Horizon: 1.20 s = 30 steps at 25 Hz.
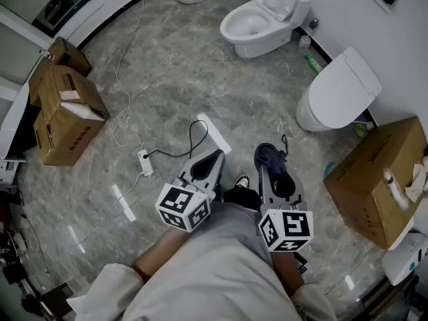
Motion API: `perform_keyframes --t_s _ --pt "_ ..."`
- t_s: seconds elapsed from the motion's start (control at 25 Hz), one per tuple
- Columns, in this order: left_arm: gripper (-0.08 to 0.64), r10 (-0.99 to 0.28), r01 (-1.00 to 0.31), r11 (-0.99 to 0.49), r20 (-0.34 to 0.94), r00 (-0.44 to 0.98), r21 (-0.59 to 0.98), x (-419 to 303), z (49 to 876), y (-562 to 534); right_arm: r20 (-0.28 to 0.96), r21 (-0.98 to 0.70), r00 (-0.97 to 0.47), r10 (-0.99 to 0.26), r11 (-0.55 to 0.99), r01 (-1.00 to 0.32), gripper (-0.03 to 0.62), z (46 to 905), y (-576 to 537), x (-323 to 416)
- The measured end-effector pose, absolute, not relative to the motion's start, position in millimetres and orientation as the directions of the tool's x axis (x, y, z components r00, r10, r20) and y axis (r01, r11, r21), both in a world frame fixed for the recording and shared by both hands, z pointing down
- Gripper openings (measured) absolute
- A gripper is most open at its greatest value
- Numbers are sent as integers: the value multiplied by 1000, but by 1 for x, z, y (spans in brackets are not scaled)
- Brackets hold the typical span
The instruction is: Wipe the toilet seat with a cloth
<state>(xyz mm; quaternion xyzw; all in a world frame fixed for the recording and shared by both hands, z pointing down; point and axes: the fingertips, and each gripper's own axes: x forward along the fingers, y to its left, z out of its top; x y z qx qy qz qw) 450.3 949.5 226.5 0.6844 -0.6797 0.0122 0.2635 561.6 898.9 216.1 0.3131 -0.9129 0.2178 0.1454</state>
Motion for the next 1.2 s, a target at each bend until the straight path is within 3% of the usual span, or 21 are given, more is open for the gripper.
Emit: perform_keyframes --t_s 0.28,0.64,0.92,1.2 --pt "11 -920 -935 104 391 39 339 468 236 946 401 -279 -780 -480 747 -603 104 222 893 576" --pt "11 -876 -918 133 478 67 373 472 265 948 426 -409 -806 -411 707 -577 110 244 894 575" --pt "11 -868 -907 134 489 87 398 449 274 916 449 -417 -800 -398 698 -581 115 250 857 553" --pt "11 -863 -880 162 497 92 446 386 280 866 484 -350 -794 -368 750 -561 115 245 804 486"
